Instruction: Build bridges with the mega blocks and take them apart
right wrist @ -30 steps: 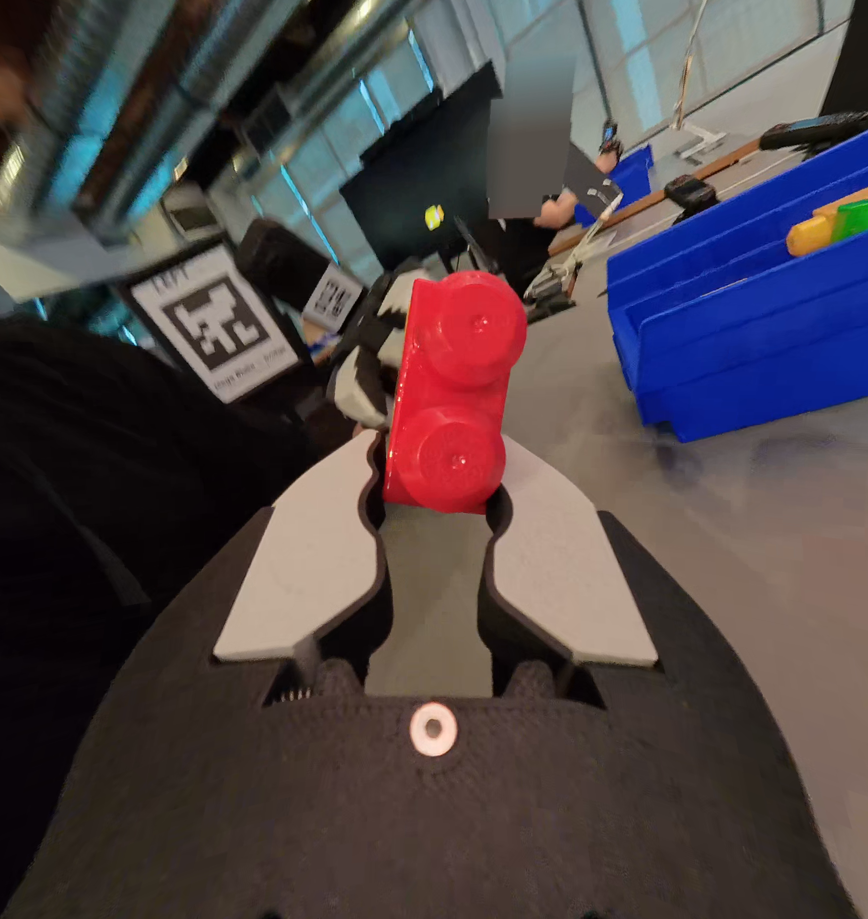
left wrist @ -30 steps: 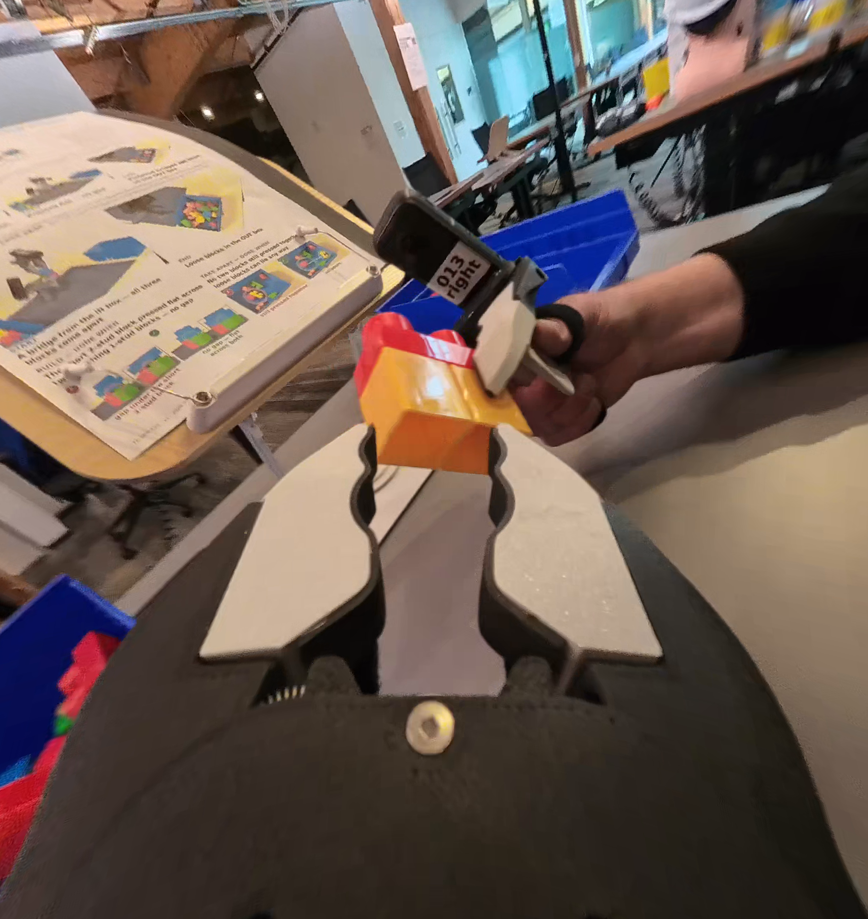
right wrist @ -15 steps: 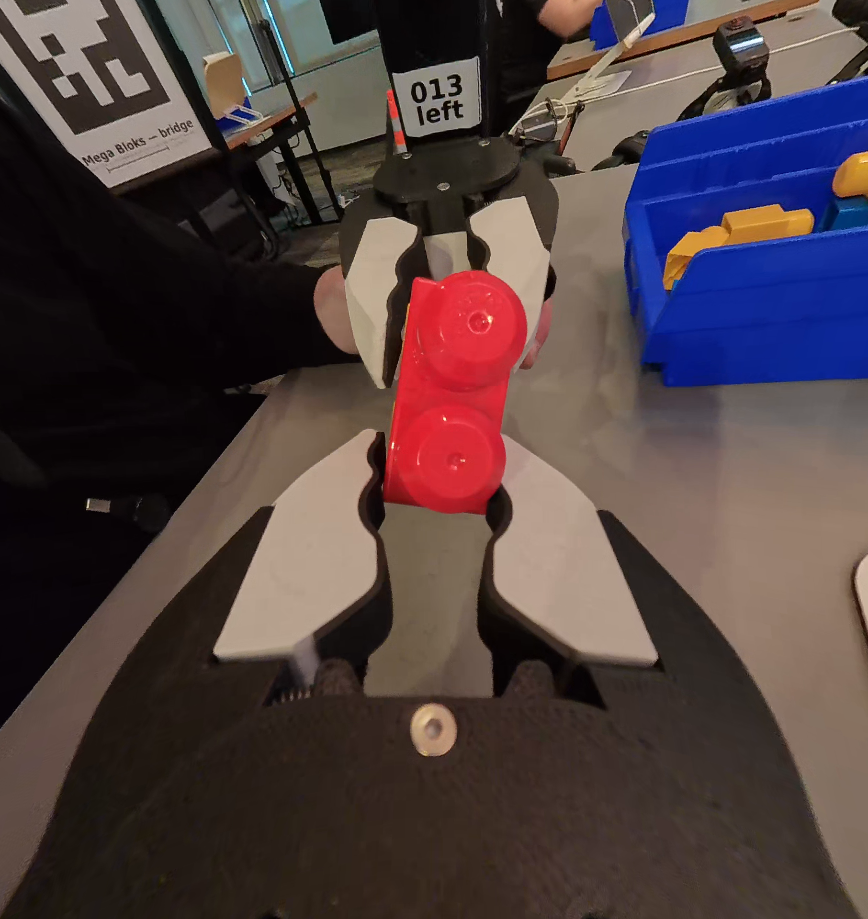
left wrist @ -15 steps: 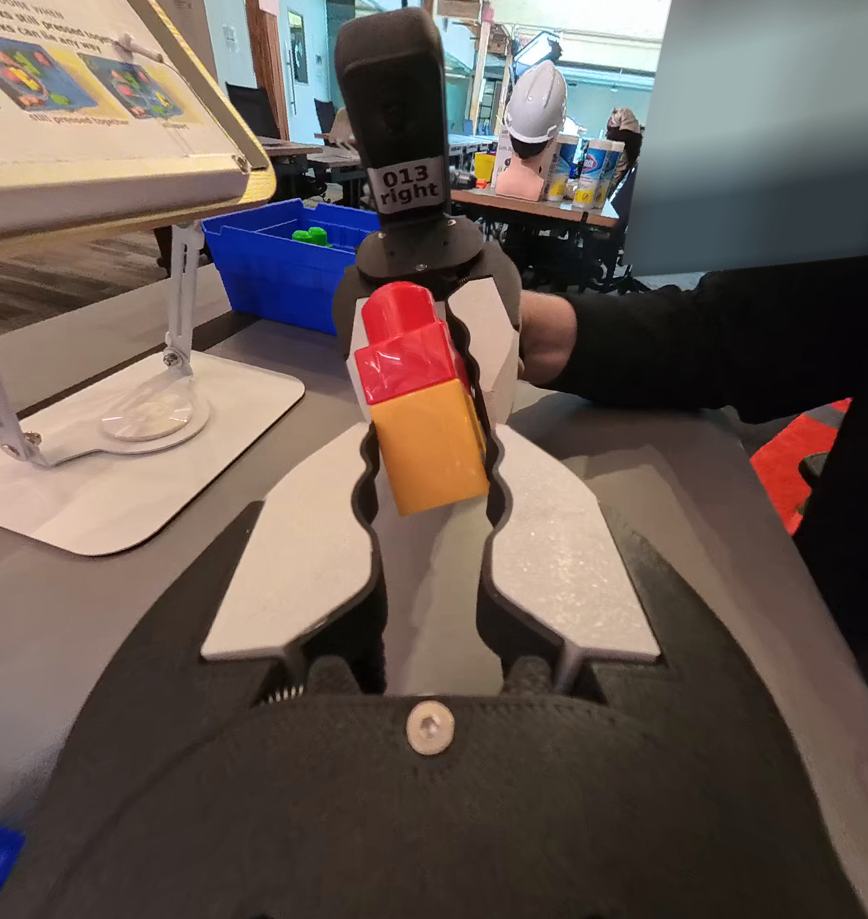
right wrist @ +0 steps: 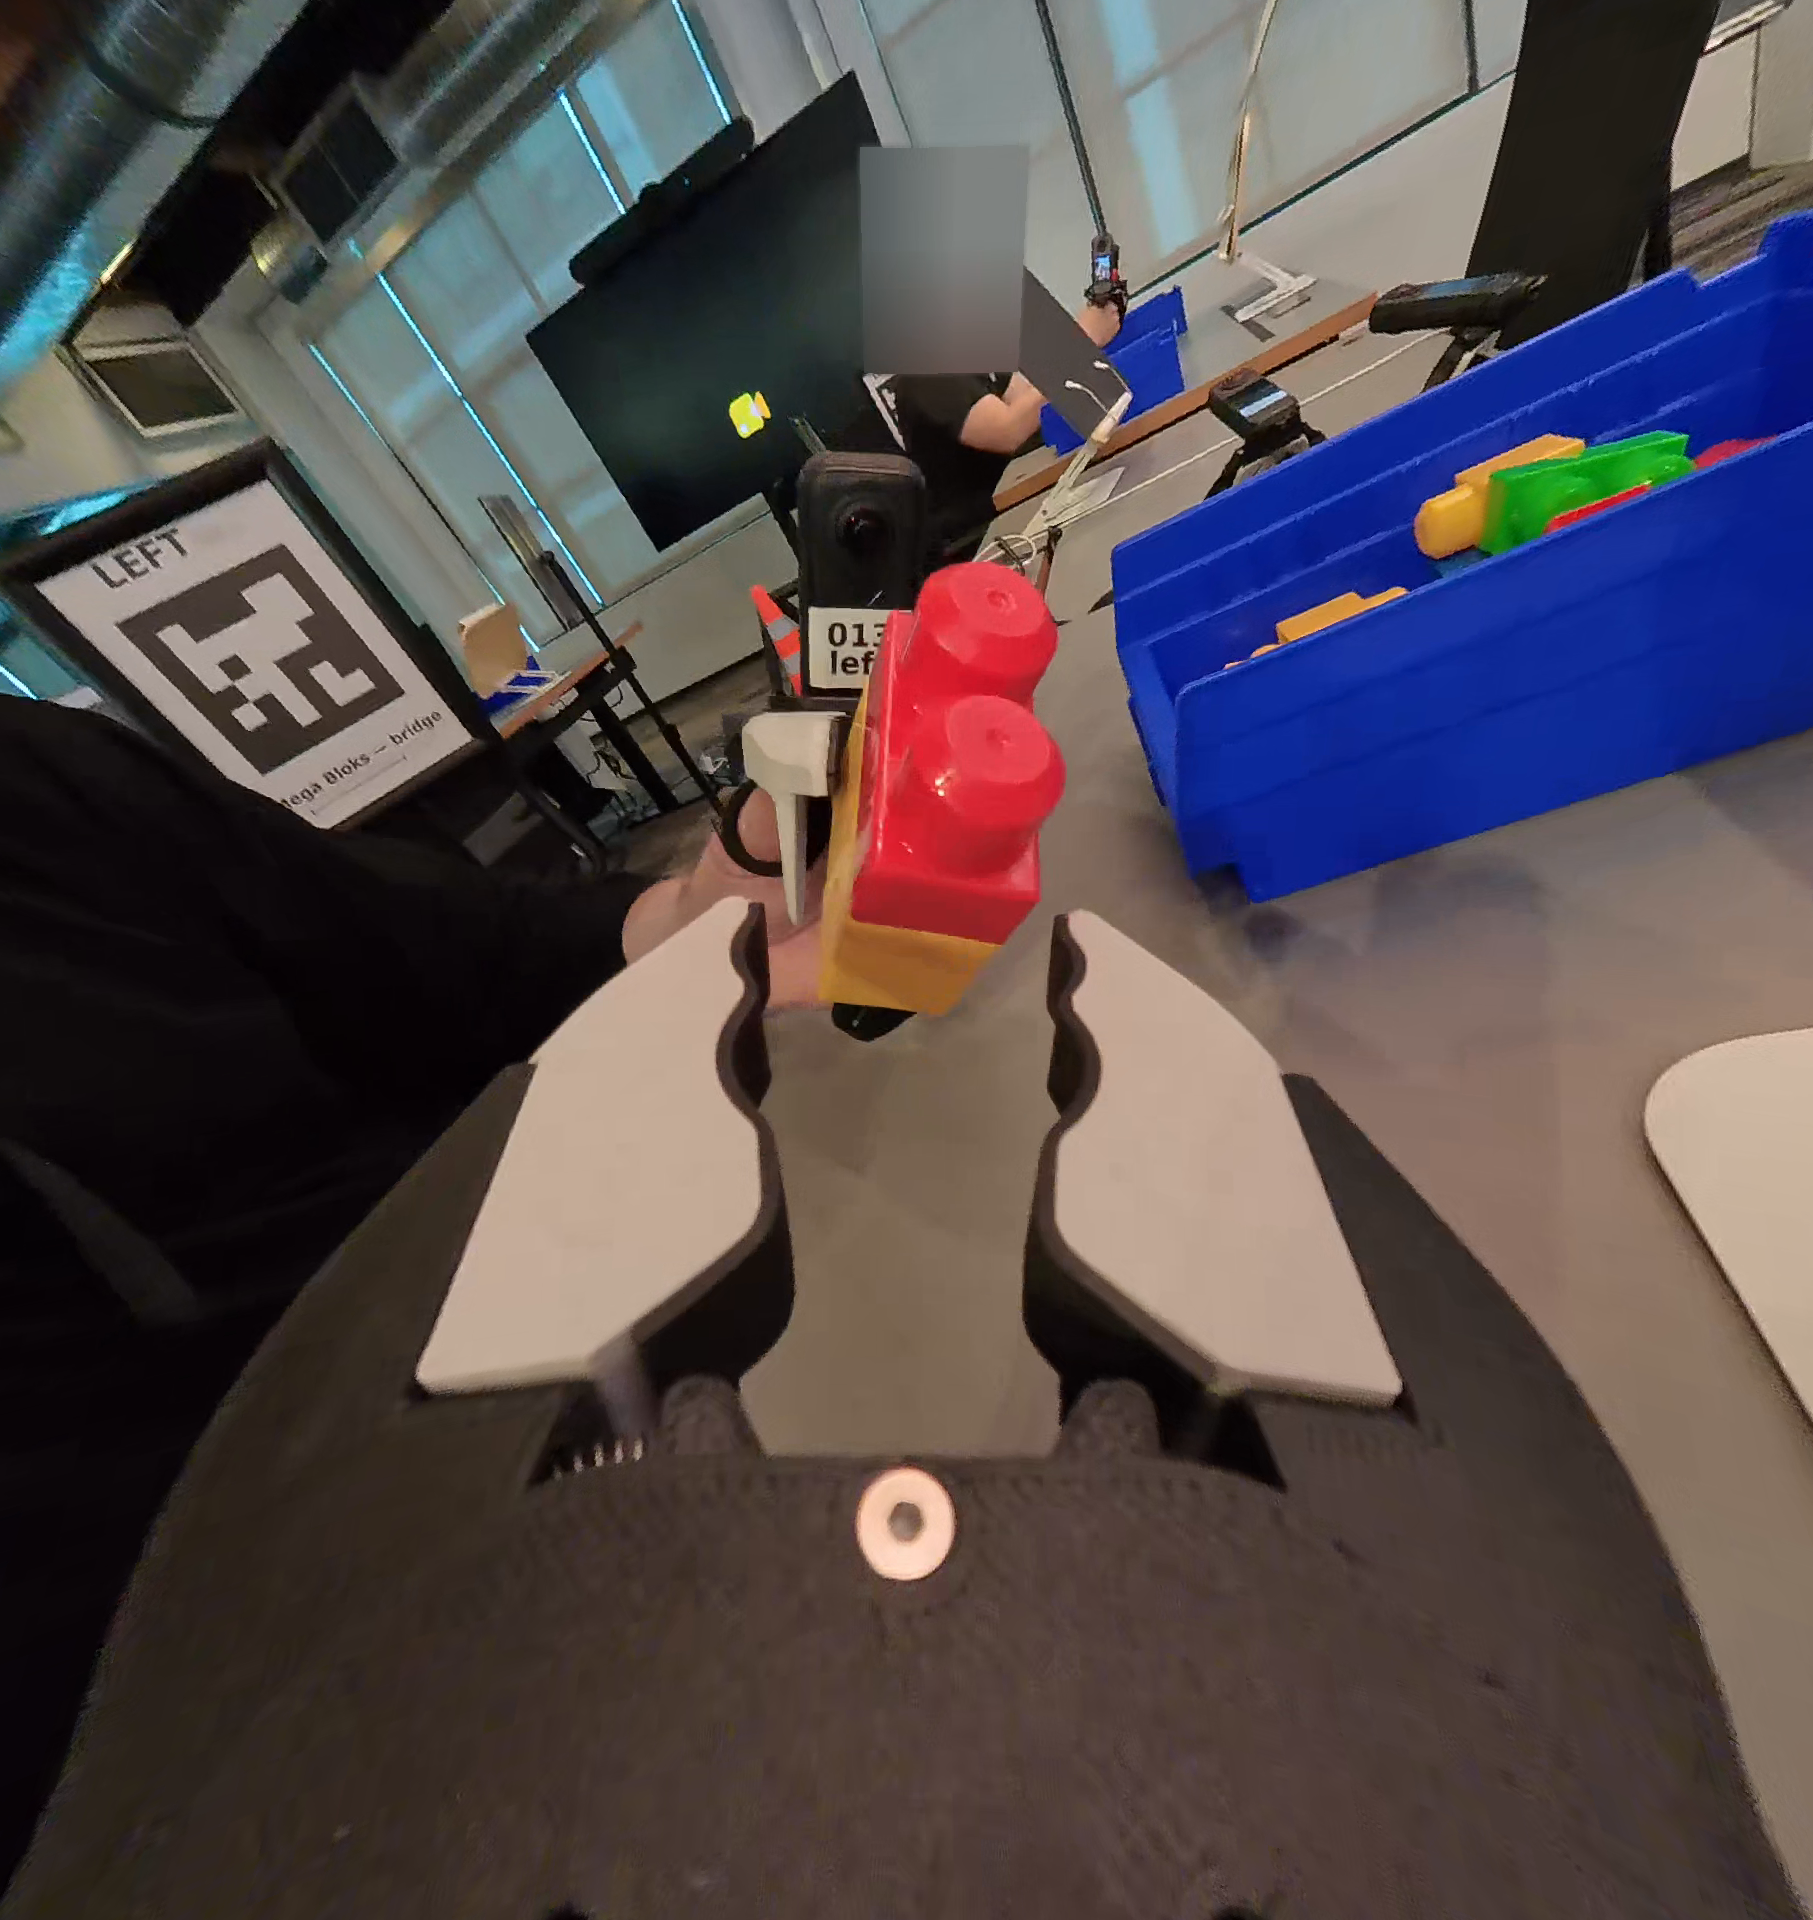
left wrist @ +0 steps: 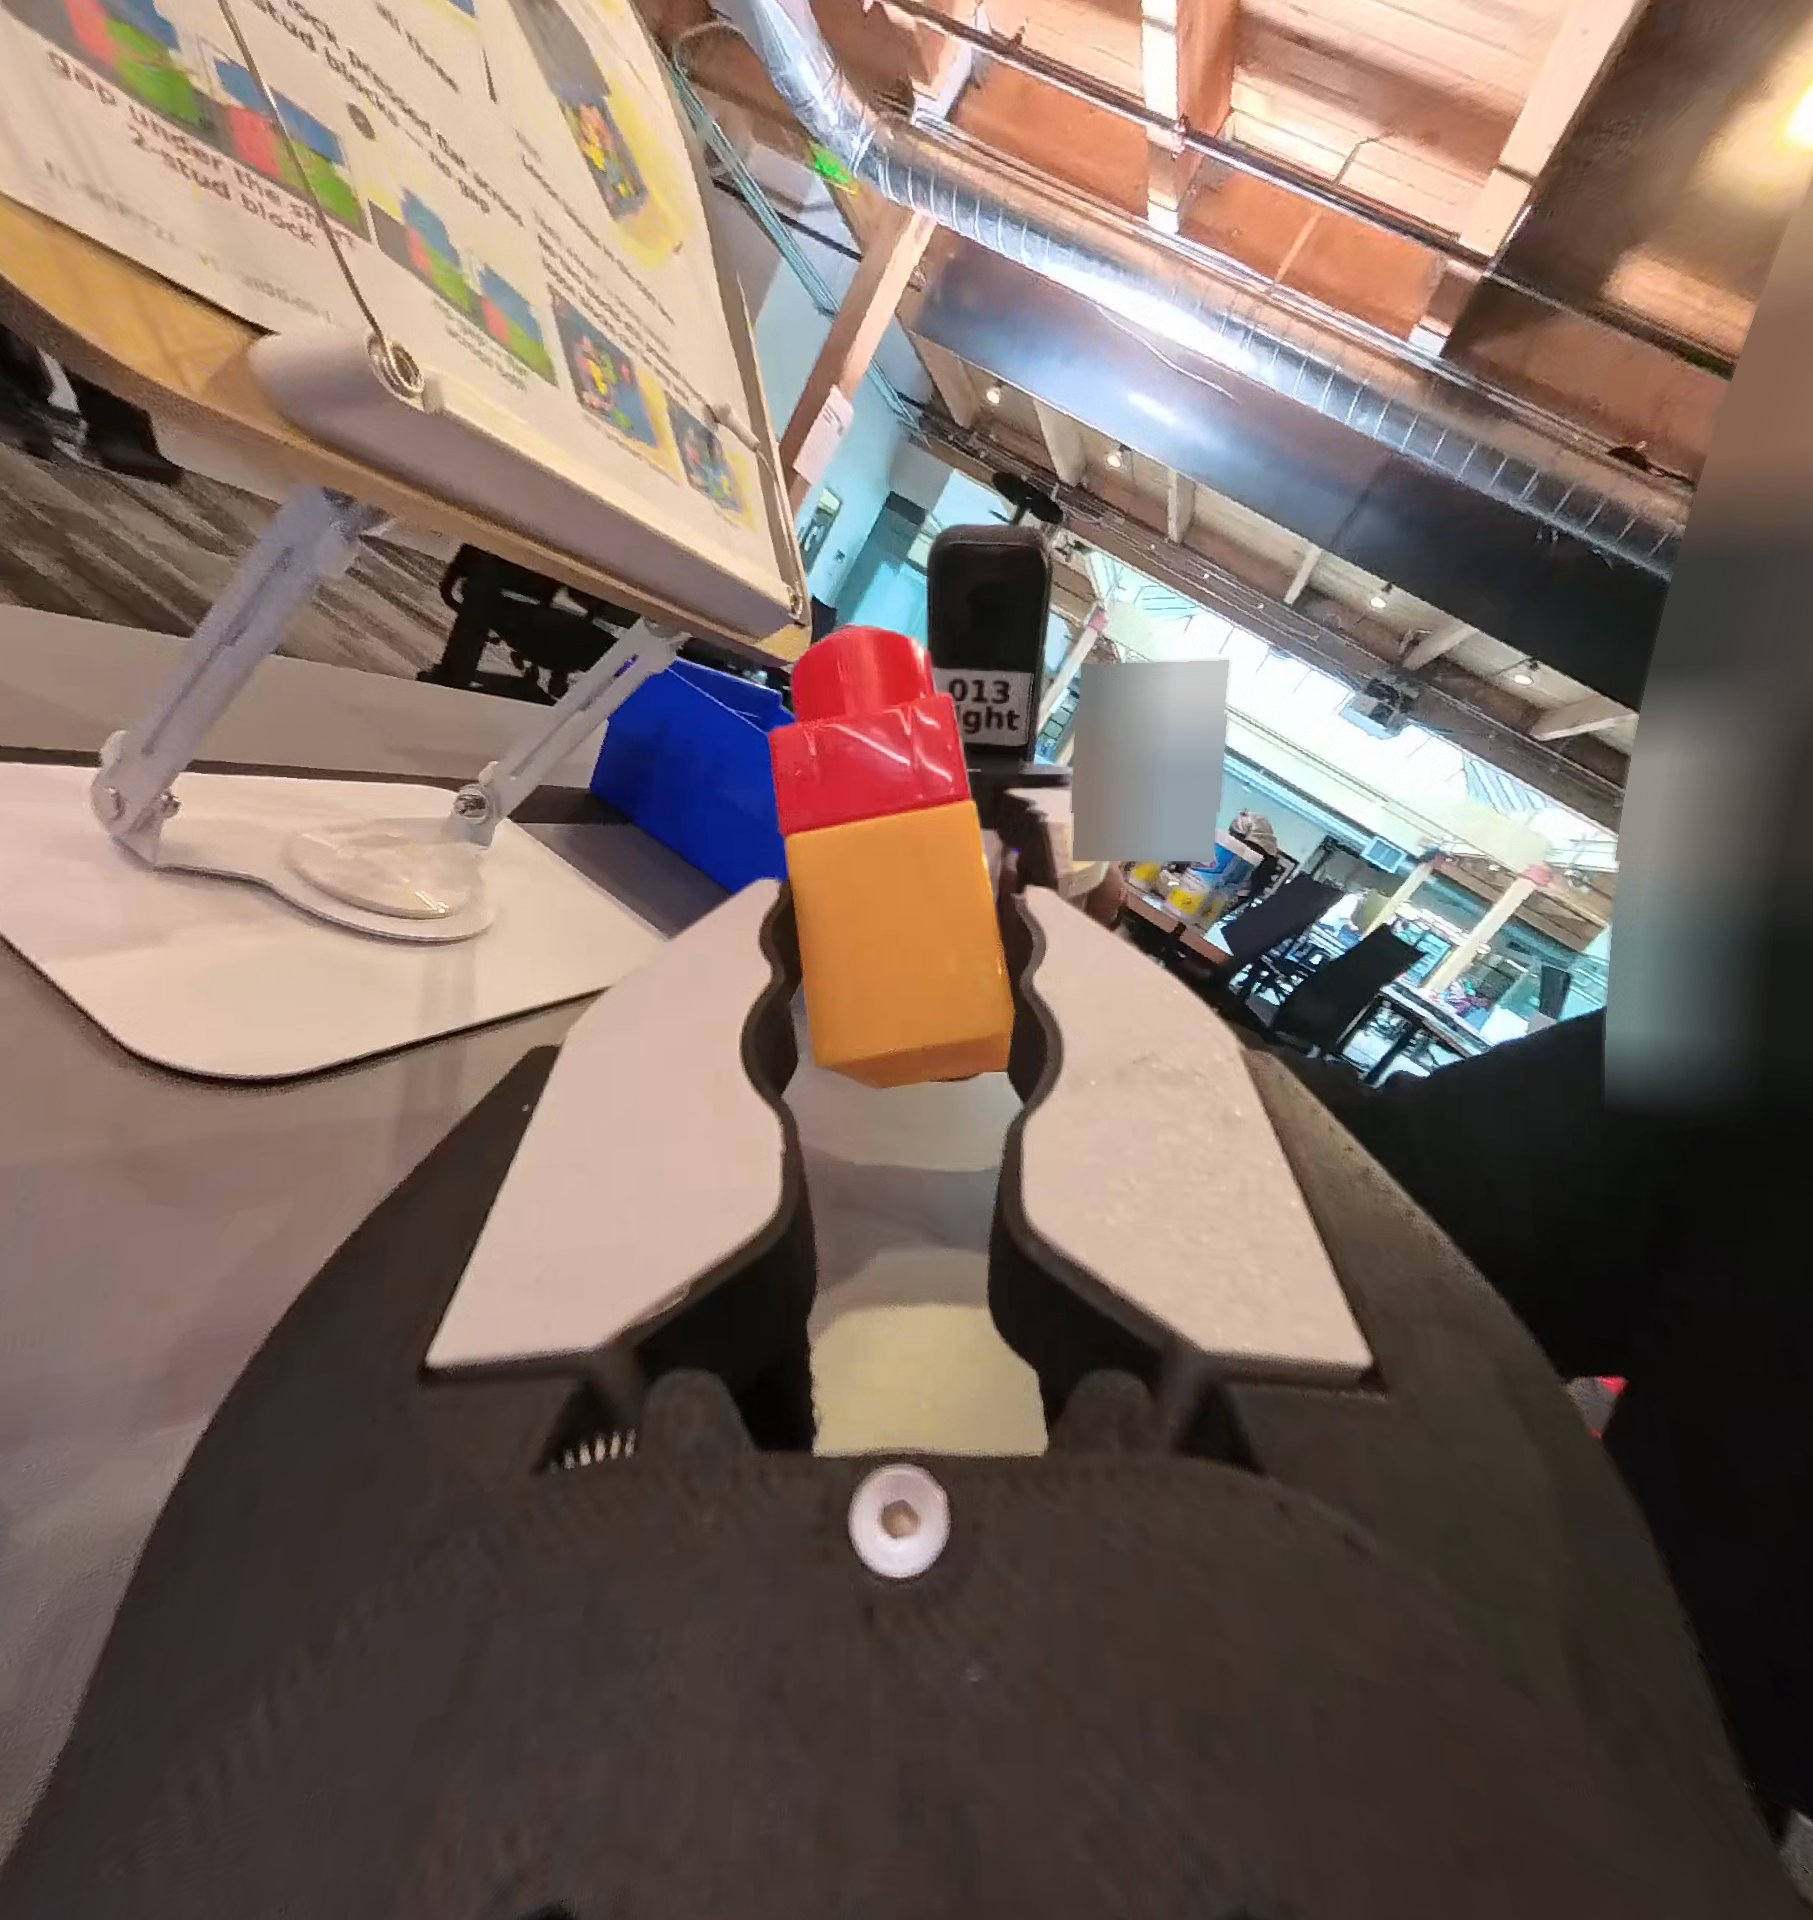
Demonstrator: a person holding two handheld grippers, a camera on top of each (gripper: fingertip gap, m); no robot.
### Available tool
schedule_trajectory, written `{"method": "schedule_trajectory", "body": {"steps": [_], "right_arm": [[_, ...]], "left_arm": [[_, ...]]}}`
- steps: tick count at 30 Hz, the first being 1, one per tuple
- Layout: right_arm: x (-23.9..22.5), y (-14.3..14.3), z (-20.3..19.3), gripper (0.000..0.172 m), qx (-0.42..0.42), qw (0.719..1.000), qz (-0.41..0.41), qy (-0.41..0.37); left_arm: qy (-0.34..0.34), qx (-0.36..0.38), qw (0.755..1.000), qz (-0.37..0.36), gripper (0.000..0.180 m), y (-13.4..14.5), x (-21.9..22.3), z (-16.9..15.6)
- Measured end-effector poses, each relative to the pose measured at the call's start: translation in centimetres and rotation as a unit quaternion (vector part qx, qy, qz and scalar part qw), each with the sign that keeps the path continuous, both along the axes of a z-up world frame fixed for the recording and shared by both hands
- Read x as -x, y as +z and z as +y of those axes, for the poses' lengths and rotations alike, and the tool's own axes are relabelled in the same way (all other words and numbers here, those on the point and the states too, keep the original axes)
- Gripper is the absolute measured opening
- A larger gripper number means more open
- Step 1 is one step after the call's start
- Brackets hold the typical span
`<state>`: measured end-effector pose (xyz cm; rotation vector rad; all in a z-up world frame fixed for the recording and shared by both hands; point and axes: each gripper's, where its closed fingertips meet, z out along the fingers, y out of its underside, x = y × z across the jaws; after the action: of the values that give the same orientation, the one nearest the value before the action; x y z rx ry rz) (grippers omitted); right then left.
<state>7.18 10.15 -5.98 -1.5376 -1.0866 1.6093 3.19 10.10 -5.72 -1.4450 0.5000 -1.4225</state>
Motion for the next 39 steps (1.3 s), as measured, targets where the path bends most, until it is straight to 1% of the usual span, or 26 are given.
{"method": "schedule_trajectory", "body": {"steps": [6,8,10,12,14,17,20,22,24,27,28,29,32,33,35,37,39], "right_arm": [[1.1,-0.5,-1.0,0.051,0.030,0.999,-0.010,0.021],[1.8,-0.9,-1.7,0.049,0.043,0.998,-0.009,0.033],[2.6,-1.2,-2.2,0.050,0.052,0.998,-0.003,0.036],[2.8,-1.0,-2.1,0.038,0.063,0.997,0.016,0.032],[2.6,-0.7,-2.0,0.036,0.073,0.996,0.038,0.030],[2.4,-0.8,-1.9,0.036,0.054,0.998,0.029,0.026],[1.9,-0.9,-1.9,0.036,0.033,0.999,0.010,0.036],[1.5,-1.3,-2.1,0.036,0.012,0.999,-0.018,0.045],[1.2,-1.4,-2.3,0.036,0.003,0.998,-0.029,0.059],[1.0,-1.6,-2.4,0.036,-0.013,0.997,-0.044,0.060],[1.0,-1.8,-2.5,0.036,-0.018,0.997,-0.051,0.062],[1.0,-1.9,-2.7,0.036,-0.025,0.996,-0.056,0.067],[1.1,-1.9,-2.7,0.036,-0.042,0.995,-0.069,0.060],[1.0,-1.8,-2.6,0.039,-0.044,0.995,-0.072,0.058],[0.4,-1.1,-2.1,0.044,-0.054,0.995,-0.076,0.042],[-0.2,0.2,-1.7,0.046,-0.065,0.996,-0.063,0.027],[-0.5,1.0,-1.5,0.052,-0.089,0.994,-0.066,0.011]], "left_arm": [[0.043,-0.028,0.999,-0.007,0.037,0.8,0.4,0.2],[0.043,-0.034,0.998,-0.016,0.037,1.1,0.1,-0.1],[0.040,-0.036,0.998,-0.021,0.037,1.3,-0.2,-0.4],[0.036,-0.041,0.998,-0.023,0.037,1.5,-0.5,-0.7],[0.039,-0.046,0.998,-0.024,0.037,1.5,-0.7,-0.7],[0.033,-0.045,0.998,-0.017,0.037,1.1,-0.9,-0.7],[0.008,-0.044,0.999,-0.007,0.036,1.0,-1.2,-1.0],[0.010,-0.054,0.998,0.010,0.047,1.1,-0.9,-0.9],[-0.006,-0.065,0.997,0.048,0.053,0.8,-1.1,-1.2],[-0.035,-0.086,0.990,0.102,0.050,0.0,-2.2,-2.0],[-0.032,-0.091,0.989,0.110,0.048,-0.1,-2.4,-2.1],[-0.024,-0.094,0.988,0.117,0.038,-0.2,-2.2,-2.0],[-0.019,-0.102,0.987,0.124,0.037,-0.3,-2.1,-1.9],[-0.008,-0.110,0.985,0.130,0.036,-0.3,-2.1,-1.8],[0.011,-0.129,0.982,0.138,0.036,0.0,-1.9,-1.7],[0.024,-0.144,0.981,0.127,0.036,0.5,-1.6,-1.6],[0.013,-0.147,0.982,0.119,0.036,0.6,-1.7,-1.8]]}}
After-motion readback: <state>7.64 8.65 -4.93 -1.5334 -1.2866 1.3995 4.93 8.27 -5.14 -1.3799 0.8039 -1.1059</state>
